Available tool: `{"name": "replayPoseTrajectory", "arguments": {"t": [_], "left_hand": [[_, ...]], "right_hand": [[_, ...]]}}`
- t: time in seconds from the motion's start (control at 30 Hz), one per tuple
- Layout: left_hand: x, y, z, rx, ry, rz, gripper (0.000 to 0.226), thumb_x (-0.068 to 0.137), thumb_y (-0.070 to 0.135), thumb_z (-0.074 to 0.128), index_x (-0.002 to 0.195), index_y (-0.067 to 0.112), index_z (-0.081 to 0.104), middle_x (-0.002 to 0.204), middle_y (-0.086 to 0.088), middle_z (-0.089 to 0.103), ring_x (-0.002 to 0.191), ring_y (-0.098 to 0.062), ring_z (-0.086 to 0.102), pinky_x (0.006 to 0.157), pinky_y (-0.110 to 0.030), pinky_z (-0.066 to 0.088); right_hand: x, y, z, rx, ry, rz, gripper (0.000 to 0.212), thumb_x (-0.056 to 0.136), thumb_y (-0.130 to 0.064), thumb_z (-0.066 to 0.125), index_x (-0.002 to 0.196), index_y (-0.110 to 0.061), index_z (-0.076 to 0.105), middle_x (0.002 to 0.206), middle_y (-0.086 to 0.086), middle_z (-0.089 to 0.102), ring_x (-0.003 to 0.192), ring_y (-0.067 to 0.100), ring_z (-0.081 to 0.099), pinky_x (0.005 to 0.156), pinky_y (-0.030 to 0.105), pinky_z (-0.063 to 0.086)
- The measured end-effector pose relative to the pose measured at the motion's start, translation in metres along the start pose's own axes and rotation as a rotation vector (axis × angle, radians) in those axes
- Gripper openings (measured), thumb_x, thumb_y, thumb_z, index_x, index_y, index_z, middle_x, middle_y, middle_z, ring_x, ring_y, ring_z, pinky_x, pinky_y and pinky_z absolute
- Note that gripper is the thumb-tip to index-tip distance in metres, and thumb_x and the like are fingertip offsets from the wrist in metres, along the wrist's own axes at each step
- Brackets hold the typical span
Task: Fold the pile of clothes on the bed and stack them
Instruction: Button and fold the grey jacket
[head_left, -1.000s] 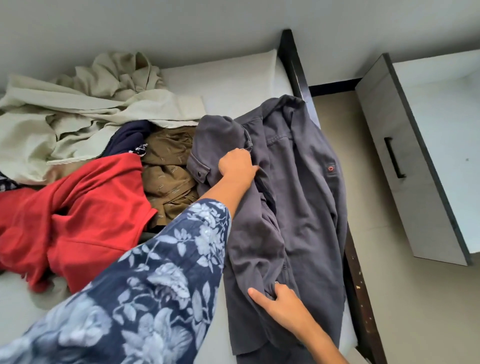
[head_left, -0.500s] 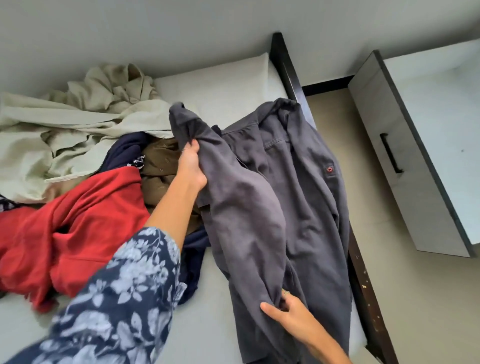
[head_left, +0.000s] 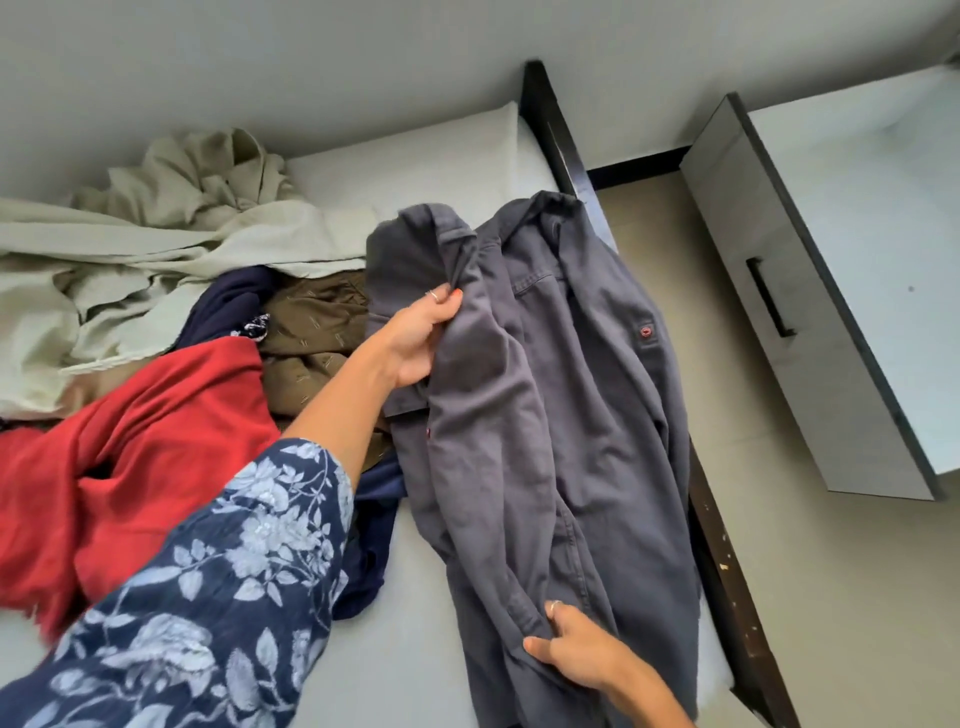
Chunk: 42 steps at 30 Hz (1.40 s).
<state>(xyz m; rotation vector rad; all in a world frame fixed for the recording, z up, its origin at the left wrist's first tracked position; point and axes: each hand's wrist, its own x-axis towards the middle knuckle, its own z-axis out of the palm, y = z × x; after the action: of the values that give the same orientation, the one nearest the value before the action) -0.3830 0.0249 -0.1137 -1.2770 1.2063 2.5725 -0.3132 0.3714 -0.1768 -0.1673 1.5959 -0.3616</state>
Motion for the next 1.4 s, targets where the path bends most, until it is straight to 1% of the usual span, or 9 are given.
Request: {"name": "replayPoseTrajectory", "arguments": {"t": [0.07, 0.17, 0.23, 0.43, 0.57, 0.8, 0.9, 1.23, 1.4], "left_hand": [[0.001, -0.008, 0.004, 0.028, -0.056, -0.047, 0.02, 0.101, 0.019, 0.043, 0.092, 0.026, 0.059, 0.08, 0.008, 0.071, 0.075, -0.006, 0.067, 0.069, -0.02, 0.055], [0.014, -0.021, 0.01, 0.249, 0.091, -0.016, 0.018, 0.101, 0.024, 0.045, 0.107, 0.02, 0.061, 0.093, 0.004, 0.072, 0.084, -0.011, 0.064, 0.073, -0.021, 0.053], [0.021, -0.026, 0.011, 0.465, 0.256, 0.02, 0.029, 0.099, 0.024, 0.049, 0.122, 0.009, 0.058, 0.116, -0.007, 0.066, 0.099, -0.019, 0.062, 0.084, -0.028, 0.052], [0.012, -0.033, 0.023, 0.555, 0.346, 0.199, 0.052, 0.087, -0.005, 0.06, 0.134, 0.009, 0.044, 0.114, -0.005, 0.058, 0.102, -0.015, 0.056, 0.082, -0.022, 0.047], [0.008, -0.041, 0.022, 0.819, 0.547, 0.318, 0.047, 0.084, 0.003, 0.059, 0.129, 0.011, 0.05, 0.121, -0.008, 0.06, 0.113, -0.023, 0.055, 0.095, -0.028, 0.044], [-0.006, -0.061, 0.071, 1.42, 0.669, 0.512, 0.058, 0.089, 0.012, 0.053, 0.143, 0.013, 0.034, 0.145, -0.008, 0.034, 0.128, -0.034, 0.037, 0.099, -0.05, 0.035], [0.002, -0.068, 0.109, 1.529, 0.537, 0.63, 0.054, 0.087, 0.012, 0.053, 0.139, 0.012, 0.041, 0.143, -0.009, 0.038, 0.124, -0.034, 0.042, 0.096, -0.048, 0.038], [0.021, -0.124, 0.208, 1.63, 0.189, 0.845, 0.031, 0.089, 0.009, 0.049, 0.12, 0.01, 0.055, 0.121, -0.007, 0.053, 0.1, -0.032, 0.055, 0.073, -0.045, 0.046], [0.003, -0.143, 0.217, 1.439, 0.259, 0.569, 0.017, 0.097, 0.026, 0.043, 0.095, 0.011, 0.05, 0.101, -0.011, 0.058, 0.091, -0.035, 0.056, 0.066, -0.035, 0.038]], "right_hand": [[0.008, 0.015, -0.005, -0.018, 0.0, 0.014, 0.08, 0.064, -0.058, 0.06, 0.135, -0.023, 0.049, 0.136, -0.01, 0.054, 0.123, 0.005, 0.05, 0.109, 0.028, 0.036], [-0.007, 0.004, -0.014, -0.063, 0.06, -0.013, 0.035, 0.083, -0.044, 0.06, 0.112, -0.025, 0.055, 0.114, -0.012, 0.059, 0.107, 0.005, 0.054, 0.099, 0.024, 0.041], [-0.008, 0.002, -0.019, -0.019, 0.09, -0.036, 0.034, 0.086, -0.039, 0.062, 0.113, -0.02, 0.055, 0.107, -0.01, 0.061, 0.104, 0.008, 0.058, 0.096, 0.026, 0.044], [-0.026, 0.011, -0.007, 0.271, -0.089, -0.157, 0.028, 0.091, -0.025, 0.064, 0.117, -0.018, 0.055, 0.11, -0.007, 0.07, 0.102, 0.006, 0.066, 0.093, 0.025, 0.051], [-0.031, 0.024, 0.008, 0.035, 0.204, -0.176, 0.039, 0.093, -0.047, 0.053, 0.125, -0.026, 0.048, 0.118, -0.013, 0.057, 0.108, 0.004, 0.054, 0.088, 0.019, 0.039], [-0.042, 0.063, -0.014, 0.135, 0.761, -0.084, 0.028, 0.096, -0.028, 0.052, 0.118, -0.012, 0.056, 0.116, 0.006, 0.059, 0.112, 0.025, 0.055, 0.093, 0.034, 0.043], [-0.047, 0.086, -0.037, 0.224, 0.924, 0.029, 0.033, 0.097, -0.016, 0.05, 0.125, 0.0, 0.054, 0.125, 0.018, 0.056, 0.116, 0.034, 0.053, 0.099, 0.039, 0.039], [-0.008, 0.079, -0.09, 0.502, 0.727, -0.01, 0.042, 0.103, -0.018, 0.036, 0.143, -0.007, 0.041, 0.142, 0.013, 0.048, 0.132, 0.029, 0.044, 0.106, 0.033, 0.035], [-0.007, 0.06, -0.11, 0.633, 0.493, -0.061, 0.015, 0.096, -0.03, 0.055, 0.098, -0.015, 0.058, 0.1, 0.002, 0.066, 0.101, 0.026, 0.061, 0.075, 0.03, 0.046]]}}
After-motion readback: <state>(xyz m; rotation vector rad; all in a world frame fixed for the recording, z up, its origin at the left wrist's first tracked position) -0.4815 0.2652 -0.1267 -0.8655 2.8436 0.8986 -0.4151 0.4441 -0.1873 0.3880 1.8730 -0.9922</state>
